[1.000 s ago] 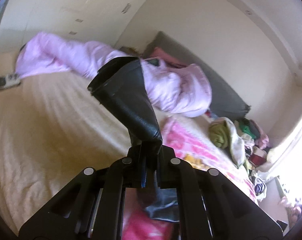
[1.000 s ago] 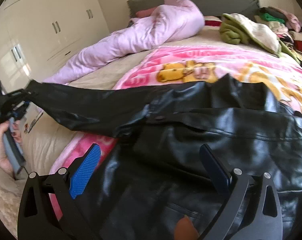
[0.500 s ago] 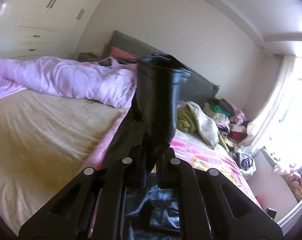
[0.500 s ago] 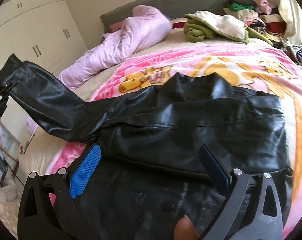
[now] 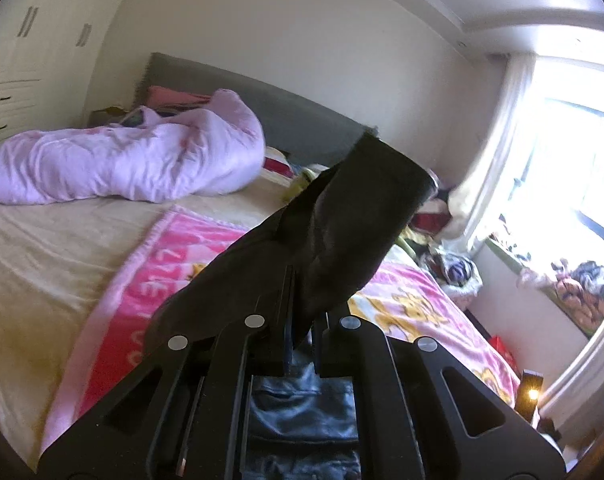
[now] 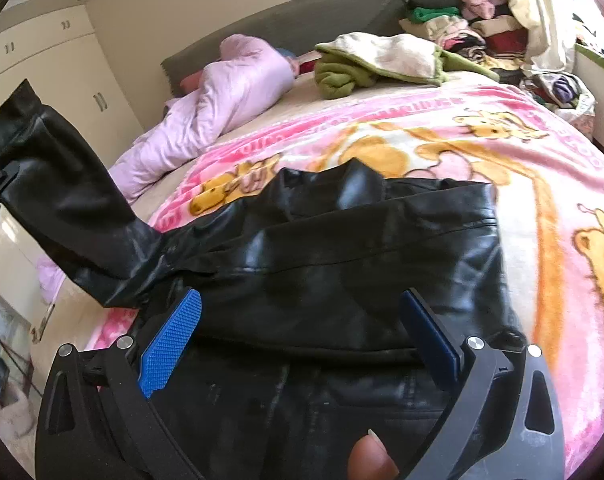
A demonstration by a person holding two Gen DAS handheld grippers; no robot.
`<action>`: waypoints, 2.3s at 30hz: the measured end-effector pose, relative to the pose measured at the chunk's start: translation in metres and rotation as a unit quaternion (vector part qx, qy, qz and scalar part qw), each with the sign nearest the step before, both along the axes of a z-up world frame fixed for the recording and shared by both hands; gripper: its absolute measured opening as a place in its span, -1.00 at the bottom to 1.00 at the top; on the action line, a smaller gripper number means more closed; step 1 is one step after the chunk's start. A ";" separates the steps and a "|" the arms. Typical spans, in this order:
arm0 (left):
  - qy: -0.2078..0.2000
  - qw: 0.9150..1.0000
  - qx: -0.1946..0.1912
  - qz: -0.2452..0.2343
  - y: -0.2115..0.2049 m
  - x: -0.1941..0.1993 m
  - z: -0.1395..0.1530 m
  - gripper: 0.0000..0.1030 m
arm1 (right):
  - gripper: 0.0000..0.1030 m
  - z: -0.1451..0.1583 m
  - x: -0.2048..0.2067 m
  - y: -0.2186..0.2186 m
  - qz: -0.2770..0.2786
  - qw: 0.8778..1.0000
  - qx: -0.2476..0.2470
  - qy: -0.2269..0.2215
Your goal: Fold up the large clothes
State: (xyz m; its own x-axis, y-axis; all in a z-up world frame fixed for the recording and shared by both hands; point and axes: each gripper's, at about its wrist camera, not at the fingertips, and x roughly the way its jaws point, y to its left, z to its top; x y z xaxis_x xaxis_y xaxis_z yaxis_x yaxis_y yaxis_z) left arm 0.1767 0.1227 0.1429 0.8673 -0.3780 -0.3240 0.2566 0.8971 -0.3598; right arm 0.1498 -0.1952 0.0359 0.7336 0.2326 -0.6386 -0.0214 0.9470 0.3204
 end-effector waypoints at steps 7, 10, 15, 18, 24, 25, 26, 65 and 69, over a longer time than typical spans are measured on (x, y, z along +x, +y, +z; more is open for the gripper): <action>0.021 0.999 0.024 -0.036 -0.038 0.004 -0.017 -0.97 | 0.91 0.000 -0.008 -0.024 -0.027 1.000 -0.006 -0.004; 0.030 0.998 0.034 -0.049 -0.051 0.005 -0.026 -0.98 | 0.91 -0.002 -0.009 -0.033 -0.039 0.999 -0.006 -0.003; 0.047 0.995 0.051 -0.073 -0.075 0.007 -0.042 -0.98 | 0.91 -0.005 -0.010 -0.047 -0.054 0.999 -0.006 0.000; 0.061 0.992 0.065 -0.089 -0.091 0.008 -0.055 -0.97 | 0.91 -0.008 -0.010 -0.054 -0.064 0.998 -0.005 0.002; 0.091 0.982 0.115 -0.120 -0.125 0.007 -0.093 -0.96 | 0.91 -0.011 -0.010 -0.066 -0.070 0.997 0.017 0.008; 0.095 0.980 0.126 -0.123 -0.130 0.006 -0.100 -0.96 | 0.91 -0.013 -0.010 -0.069 -0.072 0.997 0.023 0.011; 0.101 0.976 0.142 -0.128 -0.137 0.004 -0.108 -0.96 | 0.91 -0.014 -0.010 -0.072 -0.073 0.997 0.030 0.013; 0.135 0.973 0.179 -0.063 -0.067 -0.009 -0.117 0.78 | -0.89 0.004 0.059 -0.001 0.104 0.989 0.100 0.025; 0.146 0.982 0.121 0.015 -0.013 0.026 -0.099 0.79 | -0.90 0.036 0.053 -0.006 0.105 0.993 0.044 -0.028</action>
State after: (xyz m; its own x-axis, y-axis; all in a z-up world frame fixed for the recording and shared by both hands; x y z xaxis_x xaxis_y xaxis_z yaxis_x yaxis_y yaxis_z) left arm 0.2025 0.1092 0.0443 0.7332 -0.2351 -0.6381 0.1461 0.9709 -0.1899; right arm 0.2031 -0.2010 0.0724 0.6970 0.4373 -0.5683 -0.2349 0.8880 0.3953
